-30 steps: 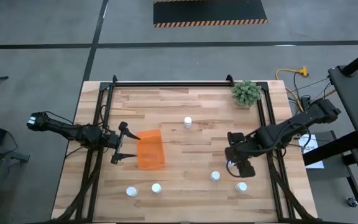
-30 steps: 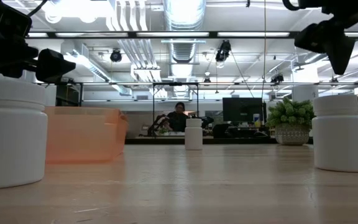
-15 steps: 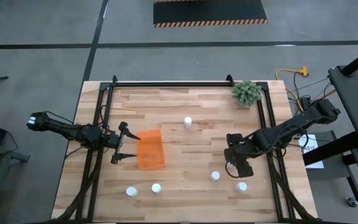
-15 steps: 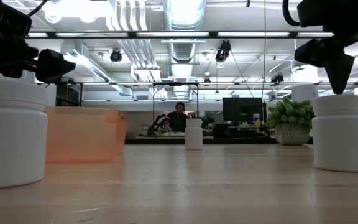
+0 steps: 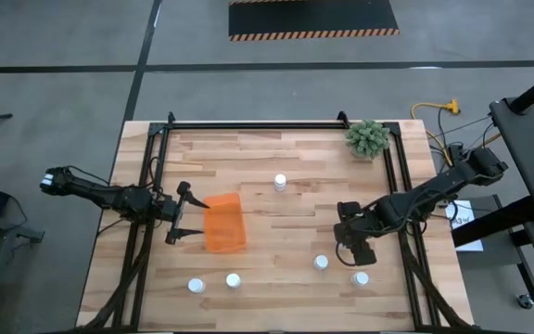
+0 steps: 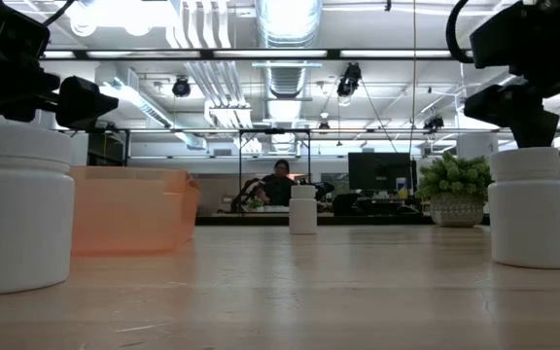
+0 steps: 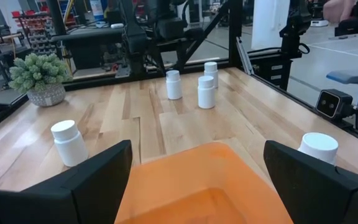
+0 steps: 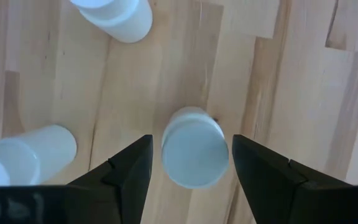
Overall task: Pick and place pill bottles into a basket
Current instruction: Put the white medicine bottle into the orange bin
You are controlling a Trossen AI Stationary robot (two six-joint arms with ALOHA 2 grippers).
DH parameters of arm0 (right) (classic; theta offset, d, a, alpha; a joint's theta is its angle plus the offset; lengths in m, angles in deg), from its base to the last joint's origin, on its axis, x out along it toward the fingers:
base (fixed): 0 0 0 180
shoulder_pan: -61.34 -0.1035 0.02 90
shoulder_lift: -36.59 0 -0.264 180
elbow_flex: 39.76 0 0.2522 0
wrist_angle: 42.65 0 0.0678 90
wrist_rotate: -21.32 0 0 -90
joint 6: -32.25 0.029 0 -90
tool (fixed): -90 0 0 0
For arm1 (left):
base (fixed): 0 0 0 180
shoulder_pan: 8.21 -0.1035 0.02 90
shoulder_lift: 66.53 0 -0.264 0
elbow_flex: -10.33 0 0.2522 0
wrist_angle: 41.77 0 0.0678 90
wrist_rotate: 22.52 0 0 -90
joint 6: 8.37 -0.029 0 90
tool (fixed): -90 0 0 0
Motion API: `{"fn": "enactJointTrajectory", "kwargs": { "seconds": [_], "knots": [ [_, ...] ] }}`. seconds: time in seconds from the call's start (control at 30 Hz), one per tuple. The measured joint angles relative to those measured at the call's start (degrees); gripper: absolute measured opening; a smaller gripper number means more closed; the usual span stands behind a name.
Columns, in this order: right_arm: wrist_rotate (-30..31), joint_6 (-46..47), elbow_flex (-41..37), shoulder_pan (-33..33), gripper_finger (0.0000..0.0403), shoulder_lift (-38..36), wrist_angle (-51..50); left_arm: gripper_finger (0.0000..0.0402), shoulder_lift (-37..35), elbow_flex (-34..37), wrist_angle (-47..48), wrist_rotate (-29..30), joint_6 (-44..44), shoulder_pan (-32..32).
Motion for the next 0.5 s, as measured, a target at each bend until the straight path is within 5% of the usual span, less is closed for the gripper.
{"fn": "enactJointTrajectory", "kwargs": {
  "seconds": [0.5],
  "knots": [
    [-0.07,0.35,-2.66,-0.02,0.021,-0.4,5.47,0.0345,-0.04,0.02,-0.02,0.0,0.0,0.0]
  ]
}}
